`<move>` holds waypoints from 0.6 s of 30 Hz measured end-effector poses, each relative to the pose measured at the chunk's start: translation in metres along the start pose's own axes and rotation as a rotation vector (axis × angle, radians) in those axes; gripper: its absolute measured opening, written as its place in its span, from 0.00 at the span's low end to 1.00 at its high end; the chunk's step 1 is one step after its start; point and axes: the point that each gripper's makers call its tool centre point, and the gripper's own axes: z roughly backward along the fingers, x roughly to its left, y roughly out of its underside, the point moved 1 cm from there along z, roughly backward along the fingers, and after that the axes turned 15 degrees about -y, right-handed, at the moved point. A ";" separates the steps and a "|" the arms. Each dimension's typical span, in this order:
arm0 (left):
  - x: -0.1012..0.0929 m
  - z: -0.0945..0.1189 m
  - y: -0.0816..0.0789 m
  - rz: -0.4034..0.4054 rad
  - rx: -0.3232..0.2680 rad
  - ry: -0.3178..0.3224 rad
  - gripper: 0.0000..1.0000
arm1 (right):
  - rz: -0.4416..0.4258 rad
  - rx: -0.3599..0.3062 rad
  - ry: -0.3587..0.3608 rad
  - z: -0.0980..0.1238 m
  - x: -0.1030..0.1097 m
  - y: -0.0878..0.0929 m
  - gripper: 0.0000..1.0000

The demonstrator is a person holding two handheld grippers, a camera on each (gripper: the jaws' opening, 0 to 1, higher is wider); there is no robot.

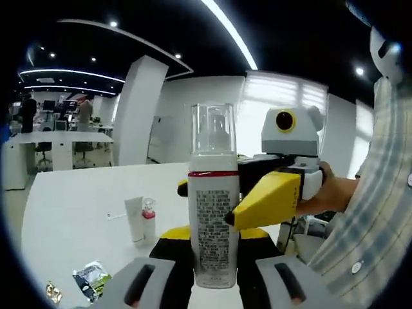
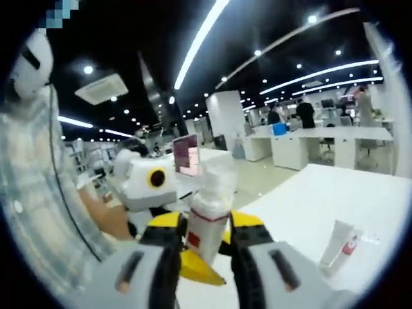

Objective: Arrange the skincare products in the storage area until every visible bottle or jar stands upright without overlapping.

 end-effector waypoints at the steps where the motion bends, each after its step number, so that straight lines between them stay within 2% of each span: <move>1: 0.003 0.000 0.001 -0.012 0.004 -0.014 0.22 | -0.044 -0.035 0.016 0.000 -0.002 -0.002 0.24; 4: 0.012 -0.002 -0.001 -0.038 -0.004 -0.077 0.22 | -0.075 -0.037 -0.003 -0.002 -0.001 0.000 0.23; 6: 0.018 -0.005 -0.001 -0.080 -0.002 -0.130 0.22 | -0.089 -0.027 0.044 0.000 -0.008 0.003 0.21; 8: 0.017 -0.007 0.001 -0.107 0.008 -0.129 0.22 | -0.127 -0.039 0.047 -0.001 -0.011 0.002 0.20; 12: 0.025 -0.011 0.006 -0.189 0.022 -0.190 0.22 | -0.170 -0.037 0.081 -0.003 -0.016 0.009 0.19; 18: 0.033 -0.014 0.014 -0.207 0.031 -0.213 0.23 | -0.188 -0.041 0.108 -0.003 -0.022 0.018 0.17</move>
